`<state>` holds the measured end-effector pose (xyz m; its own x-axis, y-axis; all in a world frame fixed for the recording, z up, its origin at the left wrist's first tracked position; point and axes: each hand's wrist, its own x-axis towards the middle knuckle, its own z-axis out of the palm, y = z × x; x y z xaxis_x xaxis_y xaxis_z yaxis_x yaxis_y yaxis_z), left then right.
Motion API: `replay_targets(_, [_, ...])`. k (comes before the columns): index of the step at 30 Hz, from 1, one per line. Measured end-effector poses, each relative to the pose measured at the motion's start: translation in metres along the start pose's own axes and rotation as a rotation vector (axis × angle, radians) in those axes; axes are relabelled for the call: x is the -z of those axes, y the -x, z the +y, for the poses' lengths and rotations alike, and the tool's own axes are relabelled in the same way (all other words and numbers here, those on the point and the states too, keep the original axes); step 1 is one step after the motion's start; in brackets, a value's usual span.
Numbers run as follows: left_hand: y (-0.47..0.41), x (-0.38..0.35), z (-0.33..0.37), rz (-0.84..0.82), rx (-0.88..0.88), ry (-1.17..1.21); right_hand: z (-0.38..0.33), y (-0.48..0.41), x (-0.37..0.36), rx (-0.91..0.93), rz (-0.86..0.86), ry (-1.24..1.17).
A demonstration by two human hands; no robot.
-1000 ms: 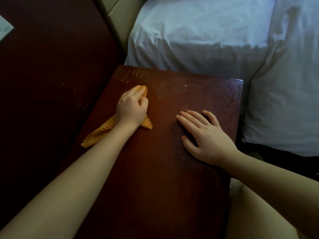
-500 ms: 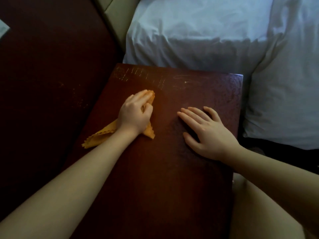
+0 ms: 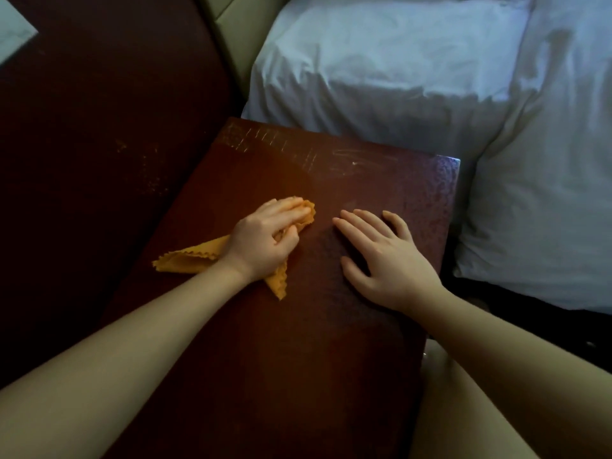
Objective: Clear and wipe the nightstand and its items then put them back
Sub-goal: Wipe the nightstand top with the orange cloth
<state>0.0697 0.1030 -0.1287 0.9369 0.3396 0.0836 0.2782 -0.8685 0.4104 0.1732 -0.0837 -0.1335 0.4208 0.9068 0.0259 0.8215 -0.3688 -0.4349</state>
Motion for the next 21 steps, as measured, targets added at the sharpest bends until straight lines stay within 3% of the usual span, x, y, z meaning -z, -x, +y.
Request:
replay_targets(6, [-0.042,-0.012,-0.004,0.210,0.292,-0.044,0.002,-0.001,-0.001,0.017,0.027,-0.018])
replay_targets(9, [-0.060,-0.021,0.005,0.271,0.356,-0.050,0.002,0.000,-0.003,0.017,0.028,-0.028])
replay_targets(12, [-0.056,-0.024,0.012,0.218,0.283,-0.057,0.003,0.000,-0.002,0.019,0.024,-0.046])
replay_targets(19, [-0.004,-0.011,0.020,-0.024,-0.082,-0.021,0.003,-0.002,-0.002,0.025,0.016,-0.048])
replay_targets(21, [-0.008,-0.009,0.015,-0.013,-0.074,-0.020,0.004,-0.002,-0.003,0.029,0.015,-0.038])
